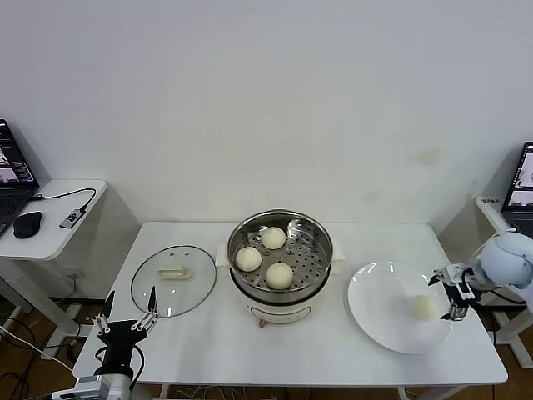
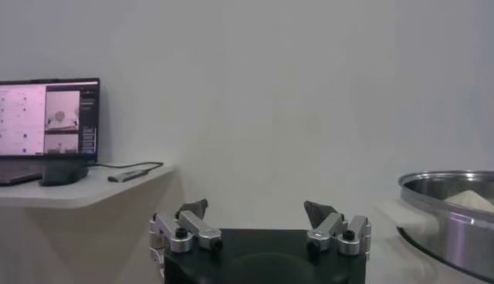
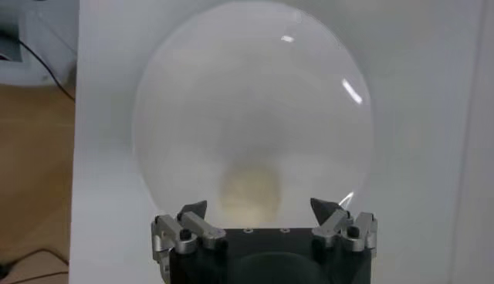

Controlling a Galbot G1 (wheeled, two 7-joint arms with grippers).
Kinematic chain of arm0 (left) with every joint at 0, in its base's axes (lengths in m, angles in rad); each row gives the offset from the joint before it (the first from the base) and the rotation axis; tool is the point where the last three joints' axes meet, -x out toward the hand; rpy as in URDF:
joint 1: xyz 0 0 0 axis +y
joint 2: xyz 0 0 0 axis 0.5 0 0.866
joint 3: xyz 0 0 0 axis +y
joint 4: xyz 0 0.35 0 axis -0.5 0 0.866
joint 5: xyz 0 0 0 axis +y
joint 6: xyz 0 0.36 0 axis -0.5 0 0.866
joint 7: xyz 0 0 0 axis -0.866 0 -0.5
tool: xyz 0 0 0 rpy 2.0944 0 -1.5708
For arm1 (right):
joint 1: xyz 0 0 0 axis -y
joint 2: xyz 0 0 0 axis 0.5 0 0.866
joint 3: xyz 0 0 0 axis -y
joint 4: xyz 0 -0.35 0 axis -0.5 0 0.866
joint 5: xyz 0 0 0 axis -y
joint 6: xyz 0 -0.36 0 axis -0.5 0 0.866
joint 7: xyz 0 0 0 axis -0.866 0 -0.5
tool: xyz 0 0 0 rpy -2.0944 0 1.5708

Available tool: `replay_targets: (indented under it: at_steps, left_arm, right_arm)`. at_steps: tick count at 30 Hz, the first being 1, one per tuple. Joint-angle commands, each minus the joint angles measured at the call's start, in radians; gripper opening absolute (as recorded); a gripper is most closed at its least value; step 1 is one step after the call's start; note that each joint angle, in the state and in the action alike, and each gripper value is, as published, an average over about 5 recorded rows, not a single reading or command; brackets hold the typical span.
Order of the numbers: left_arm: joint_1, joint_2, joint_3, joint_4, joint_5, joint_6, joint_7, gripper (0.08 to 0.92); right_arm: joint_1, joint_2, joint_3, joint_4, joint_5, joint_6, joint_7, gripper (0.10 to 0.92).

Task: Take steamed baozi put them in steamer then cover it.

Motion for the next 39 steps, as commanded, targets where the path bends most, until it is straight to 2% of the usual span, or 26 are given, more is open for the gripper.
replay_targets:
  at_steps: [1,15,24,31,39]
  left_arm:
    - [0.003,0.0,-0.004,0.002,0.0,-0.001,0.001,0.823]
    - [-0.003,-0.007,-0.005,0.007,0.002,0.002,0.001,0.823]
    - [-0.005,-0.006,-0.005,0.008,0.003,0.002,0.001,0.823]
    - [-0.003,-0.008,-0.005,0.006,0.004,0.002,0.0,0.823]
    - [-0.01,-0.003,-0.001,0.007,0.004,0.003,0.001,0.823]
  right_arm:
    - [-0.156,0.075,0.132,-0.109,-0.062,0.017,0.009,0.823]
    - [-0.131,0.159,0.127,-0.206,-0.106,0.013,0.033,0.813]
    - [-0.128,0.179,0.125,-0.209,-0.105,-0.001,0.029,0.733]
    - [-0.106,0.173,0.116,-0.192,-0.1,-0.008,0.026,0.62]
    - [0.135,0.096,-0.068,-0.092,0.016,-0.052,0.009,0.602]
